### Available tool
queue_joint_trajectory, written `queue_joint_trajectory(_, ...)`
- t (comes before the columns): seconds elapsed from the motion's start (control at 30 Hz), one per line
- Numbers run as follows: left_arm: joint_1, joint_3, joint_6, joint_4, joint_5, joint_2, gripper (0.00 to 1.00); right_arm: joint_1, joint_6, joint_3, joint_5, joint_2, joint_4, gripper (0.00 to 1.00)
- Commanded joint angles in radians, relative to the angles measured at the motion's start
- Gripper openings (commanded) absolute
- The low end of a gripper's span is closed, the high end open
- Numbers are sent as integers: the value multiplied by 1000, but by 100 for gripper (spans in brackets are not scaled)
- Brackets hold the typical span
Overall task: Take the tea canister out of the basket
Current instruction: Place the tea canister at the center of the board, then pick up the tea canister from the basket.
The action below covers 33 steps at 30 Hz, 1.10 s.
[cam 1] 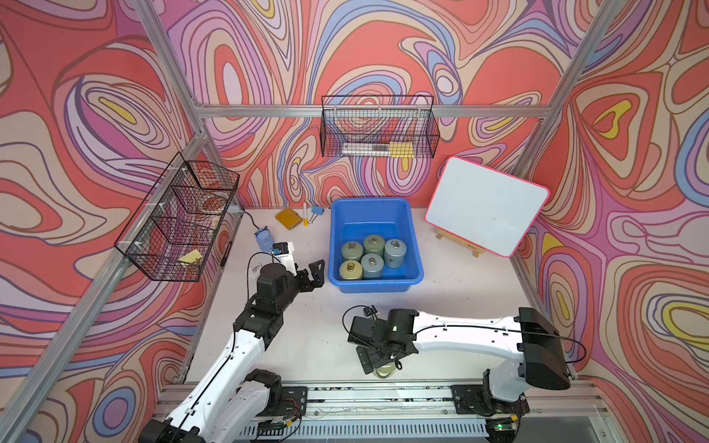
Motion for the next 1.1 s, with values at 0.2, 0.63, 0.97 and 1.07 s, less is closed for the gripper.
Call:
queue_joint_trajectory(0.2, -3, 14, 7, -37, 4, -28, 99, -91, -89, 109, 89, -118, -74, 98)
queue_joint_trajectory(0.63, -9, 275, -5, -258, 166, 164, 99, -504, -322, 50, 90, -325, 6, 98)
queue_joint_trajectory(0.97, -128, 540, 77, -527, 119, 362, 99, -701, -469, -20, 216, -373, 183, 98)
queue_joint_trajectory(1.07, -180, 630, 115, -617, 75, 446, 98, -754, -517, -62, 225, -386, 278, 98)
